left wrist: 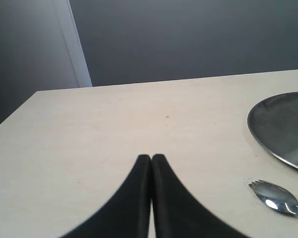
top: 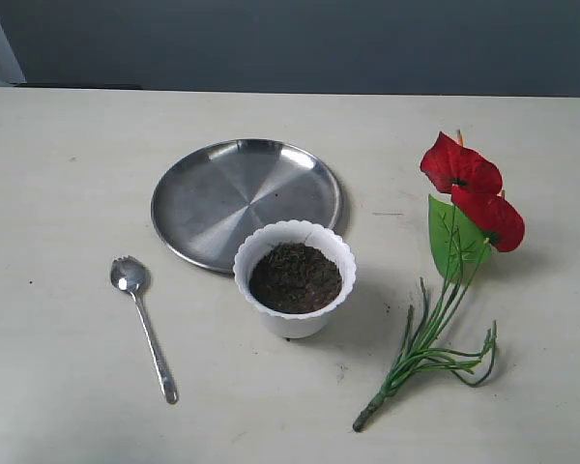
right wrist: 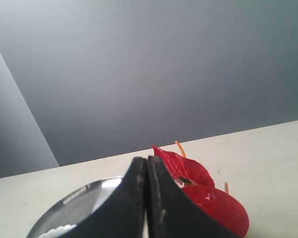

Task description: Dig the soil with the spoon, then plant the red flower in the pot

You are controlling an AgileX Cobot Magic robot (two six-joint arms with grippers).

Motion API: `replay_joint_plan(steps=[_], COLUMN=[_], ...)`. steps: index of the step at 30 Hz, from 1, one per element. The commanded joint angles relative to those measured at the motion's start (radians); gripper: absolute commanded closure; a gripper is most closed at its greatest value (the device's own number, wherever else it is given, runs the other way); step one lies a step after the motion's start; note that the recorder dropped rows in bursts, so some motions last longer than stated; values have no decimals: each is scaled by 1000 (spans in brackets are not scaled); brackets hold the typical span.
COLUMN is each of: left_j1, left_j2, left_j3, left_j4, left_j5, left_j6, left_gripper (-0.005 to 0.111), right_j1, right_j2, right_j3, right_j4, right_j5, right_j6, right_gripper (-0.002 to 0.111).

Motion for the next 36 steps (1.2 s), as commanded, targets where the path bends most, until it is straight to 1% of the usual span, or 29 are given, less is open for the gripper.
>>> replay_joint_plan(steps=[1, 9, 14, 18, 28, 32, 34, 36], left_j1=[-6, -6, -6, -6, -6, -6, -6, -6], left_j2=[-5, -5, -5, -5, -5, -5, -5, -5], left_j3=[-4, -4, -4, -4, -4, -4, -4, -4], left_j4=[2, 2, 2, 2, 2, 2, 2, 2], left_j5=[-5, -5, -5, -5, -5, -5, -5, -5], left_j6=[-4, -4, -4, -4, -4, -4, -4, -4], left_gripper=[106, 106, 106, 106, 106, 106, 106, 106], right_j1=[3, 3, 3, 3, 3, 3, -2, -7], right_j2=[-6, -6, -6, -6, -6, -6, -6, -6], right_j3=[5, 5, 5, 5, 5, 5, 5, 5], right_j4=[-26, -10, 175, 324, 356, 358, 397, 480], right_j5=[0, -9, -120, -135, -155, -243, -271, -293], right_j6=[-9, -9, 37, 37, 37, 37, 17, -69], right_gripper=[109, 109, 109, 109, 109, 109, 109, 109])
